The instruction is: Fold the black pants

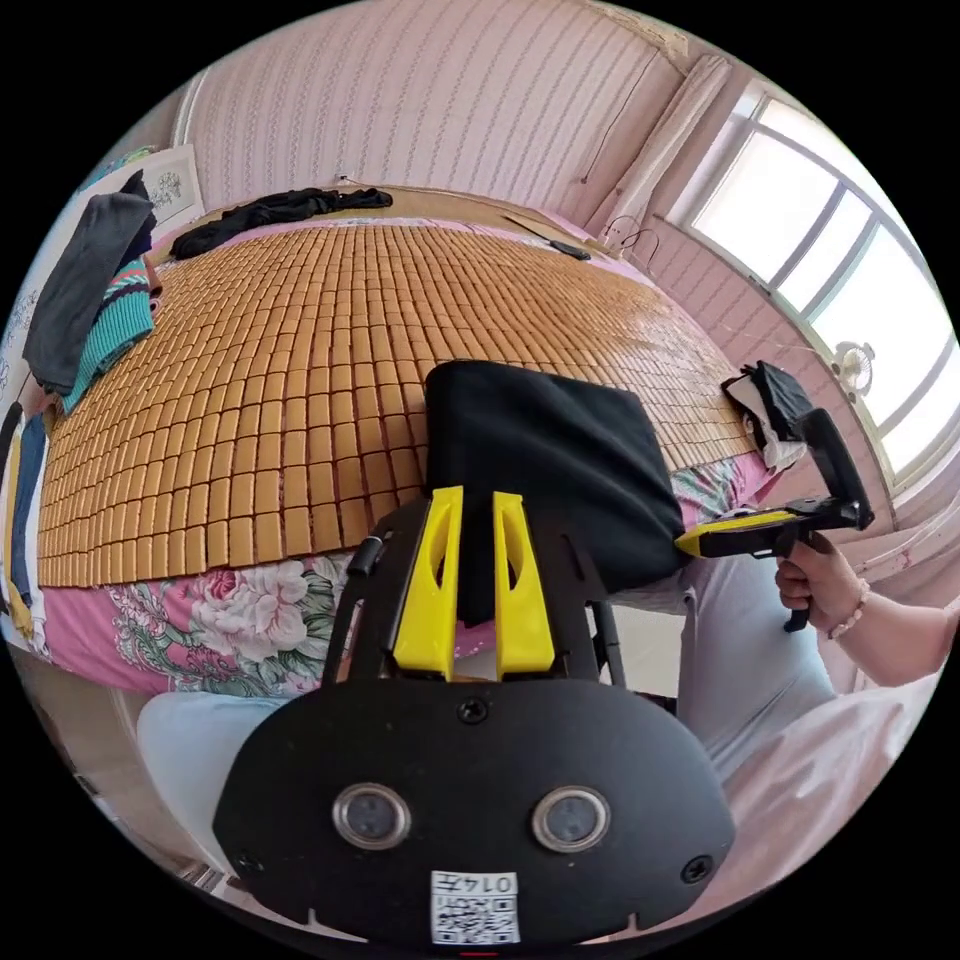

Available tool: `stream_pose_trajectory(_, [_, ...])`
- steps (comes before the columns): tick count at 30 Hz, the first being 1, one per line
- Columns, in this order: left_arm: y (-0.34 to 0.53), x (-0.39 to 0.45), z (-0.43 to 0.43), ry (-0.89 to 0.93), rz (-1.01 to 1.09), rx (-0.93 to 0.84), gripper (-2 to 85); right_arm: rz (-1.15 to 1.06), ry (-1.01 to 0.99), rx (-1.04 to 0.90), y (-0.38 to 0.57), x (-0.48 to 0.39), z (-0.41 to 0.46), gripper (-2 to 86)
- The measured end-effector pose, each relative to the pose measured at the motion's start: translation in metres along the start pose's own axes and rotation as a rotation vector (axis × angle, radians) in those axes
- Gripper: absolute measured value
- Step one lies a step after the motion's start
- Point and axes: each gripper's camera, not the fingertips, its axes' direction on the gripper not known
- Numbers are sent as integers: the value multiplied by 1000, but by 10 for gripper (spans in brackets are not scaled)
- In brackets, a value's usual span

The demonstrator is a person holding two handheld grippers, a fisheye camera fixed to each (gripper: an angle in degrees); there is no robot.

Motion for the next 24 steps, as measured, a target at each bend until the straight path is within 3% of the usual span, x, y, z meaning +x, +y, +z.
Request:
stream_pose_trajectory(9, [-26, -19, 3, 120, -33, 5, 7, -61, 99, -201, 1, -22, 0, -1])
stream_pose_trajectory(13, [-41, -31, -6, 163, -23, 99, 115, -63, 18, 7, 3, -15, -31, 18])
stream_pose_trajectory(14, [-43, -32, -5, 171, -14, 101, 123, -22, -14, 92, 2, -7, -38, 74])
stream_pose_trajectory(19, [-71, -47, 45, 265, -53, -31, 168, 86, -87, 293, 1, 22, -54, 146])
stream_pose_trajectory(24, [-86, -56, 75, 380, -105, -106, 169, 153, -118, 247, -6, 34, -37, 164])
